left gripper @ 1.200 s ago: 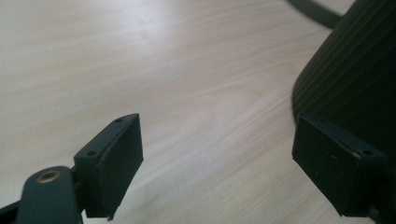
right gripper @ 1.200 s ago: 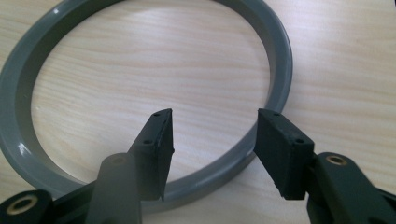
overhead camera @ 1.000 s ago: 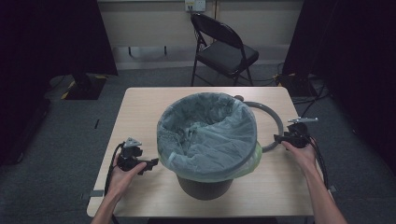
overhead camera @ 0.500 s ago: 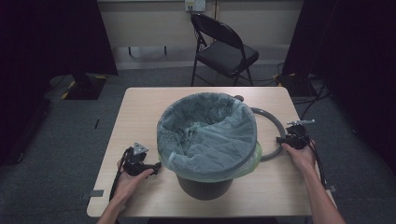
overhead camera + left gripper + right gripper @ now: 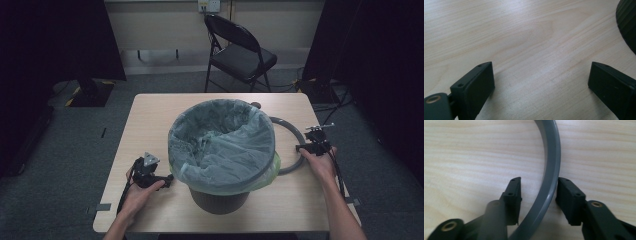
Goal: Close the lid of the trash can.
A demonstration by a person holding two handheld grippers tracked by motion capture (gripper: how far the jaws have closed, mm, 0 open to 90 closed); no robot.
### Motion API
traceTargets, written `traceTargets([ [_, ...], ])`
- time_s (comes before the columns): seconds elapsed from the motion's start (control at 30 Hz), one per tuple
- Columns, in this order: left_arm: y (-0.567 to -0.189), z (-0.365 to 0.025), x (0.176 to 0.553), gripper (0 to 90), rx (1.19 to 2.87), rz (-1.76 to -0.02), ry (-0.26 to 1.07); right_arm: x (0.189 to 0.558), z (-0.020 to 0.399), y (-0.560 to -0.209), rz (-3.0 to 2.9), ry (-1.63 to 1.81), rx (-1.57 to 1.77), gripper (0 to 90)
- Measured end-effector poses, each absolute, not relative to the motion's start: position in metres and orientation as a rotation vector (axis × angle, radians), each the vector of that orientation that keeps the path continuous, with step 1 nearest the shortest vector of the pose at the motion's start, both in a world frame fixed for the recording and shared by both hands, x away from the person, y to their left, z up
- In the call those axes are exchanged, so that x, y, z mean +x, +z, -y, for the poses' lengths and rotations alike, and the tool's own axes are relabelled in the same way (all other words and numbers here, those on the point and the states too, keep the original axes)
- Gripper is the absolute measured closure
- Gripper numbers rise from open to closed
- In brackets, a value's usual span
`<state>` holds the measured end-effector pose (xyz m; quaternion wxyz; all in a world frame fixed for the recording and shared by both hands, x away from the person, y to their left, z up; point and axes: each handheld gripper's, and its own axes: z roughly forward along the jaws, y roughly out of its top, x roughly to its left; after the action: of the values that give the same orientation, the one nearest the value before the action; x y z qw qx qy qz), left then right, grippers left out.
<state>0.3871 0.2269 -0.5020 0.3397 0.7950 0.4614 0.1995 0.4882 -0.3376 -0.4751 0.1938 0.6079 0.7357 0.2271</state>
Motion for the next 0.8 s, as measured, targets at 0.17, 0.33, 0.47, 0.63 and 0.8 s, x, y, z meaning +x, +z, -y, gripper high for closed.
traceTargets([
  [0.17, -0.502, -0.227, 0.388, 5.6, 2.068, -1.202, 0.511, 0.493, 0.335, -0.473, -2.049, 0.605, 1.740, 69.3],
  [0.33, -0.502, -0.227, 0.388, 5.1, 2.072, -1.203, 0.514, 0.498, 0.332, -0.471, -2.049, 0.584, 1.761, 75.5],
  [0.47, -0.502, -0.226, 0.388, 5.0, 2.069, -1.204, 0.512, 0.499, 0.329, -0.471, -2.050, 0.570, 1.754, 78.6],
  [0.63, -0.502, -0.226, 0.389, 4.6, 2.064, -1.208, 0.512, 0.502, 0.329, -0.470, -2.052, 0.566, 1.769, 79.0],
  [0.8, -0.503, -0.226, 0.389, 4.5, 2.064, -1.206, 0.514, 0.507, 0.327, -0.470, -2.046, 0.570, 1.784, 79.2],
])
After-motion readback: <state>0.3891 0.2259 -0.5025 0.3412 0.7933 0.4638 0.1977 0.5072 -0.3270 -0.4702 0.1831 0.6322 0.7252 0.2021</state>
